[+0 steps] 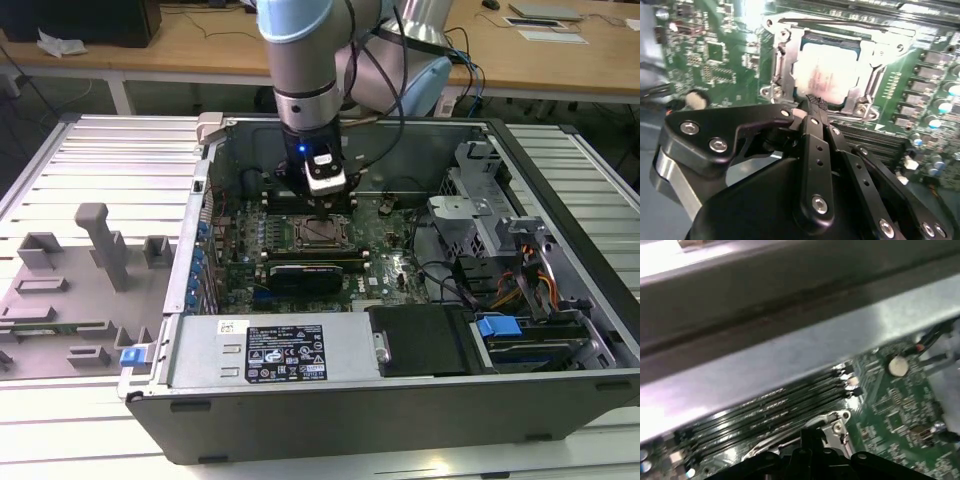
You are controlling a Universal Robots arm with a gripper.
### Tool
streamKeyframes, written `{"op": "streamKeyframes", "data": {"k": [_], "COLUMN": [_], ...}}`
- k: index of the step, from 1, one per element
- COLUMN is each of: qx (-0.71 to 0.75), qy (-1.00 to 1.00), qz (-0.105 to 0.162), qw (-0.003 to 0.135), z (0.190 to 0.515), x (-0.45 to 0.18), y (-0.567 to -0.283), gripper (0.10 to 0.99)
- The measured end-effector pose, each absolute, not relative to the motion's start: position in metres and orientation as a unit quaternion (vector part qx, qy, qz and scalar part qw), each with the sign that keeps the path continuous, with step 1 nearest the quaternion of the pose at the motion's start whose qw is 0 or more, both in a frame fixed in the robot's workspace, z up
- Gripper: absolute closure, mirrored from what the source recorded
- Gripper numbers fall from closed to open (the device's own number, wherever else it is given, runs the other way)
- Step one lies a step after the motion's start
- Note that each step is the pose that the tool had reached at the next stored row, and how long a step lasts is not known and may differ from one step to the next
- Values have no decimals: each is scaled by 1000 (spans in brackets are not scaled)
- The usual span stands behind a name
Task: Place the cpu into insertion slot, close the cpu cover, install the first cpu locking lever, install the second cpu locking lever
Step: 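Install the first cpu locking lever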
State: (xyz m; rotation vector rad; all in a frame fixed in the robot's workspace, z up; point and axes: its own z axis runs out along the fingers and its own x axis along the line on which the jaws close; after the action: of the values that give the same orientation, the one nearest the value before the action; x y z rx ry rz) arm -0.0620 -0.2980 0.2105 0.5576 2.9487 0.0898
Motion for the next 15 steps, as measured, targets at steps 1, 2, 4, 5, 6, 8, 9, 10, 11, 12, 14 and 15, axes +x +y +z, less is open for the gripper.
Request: {"op": "streamKeyframes", "data": {"k": [1, 2, 4, 5, 6, 8, 9, 10, 11, 12, 14, 15], "qx": [185, 185, 185, 185, 185, 185, 185, 184, 184, 183, 169, 154], "qy": [980, 981, 982, 982, 982, 982, 982, 982, 982, 982, 985, 987], "qz": [27, 24, 20, 17, 16, 15, 15, 15, 15, 15, 15, 16], "qw": [62, 53, 43, 38, 36, 34, 33, 33, 33, 33, 33, 33], "z": [211, 211, 210, 211, 211, 211, 210, 211, 211, 211, 210, 210], "x": [-60, -57, -56, -55, -55, -55, -55, -55, -55, -55, -55, -55], "y": [-298, -298, -298, -299, -300, -304, -306, -309, -313, -315, -316, -316], "gripper": [980, 980, 980, 980, 980, 980, 980, 980, 980, 980, 980, 980]}}
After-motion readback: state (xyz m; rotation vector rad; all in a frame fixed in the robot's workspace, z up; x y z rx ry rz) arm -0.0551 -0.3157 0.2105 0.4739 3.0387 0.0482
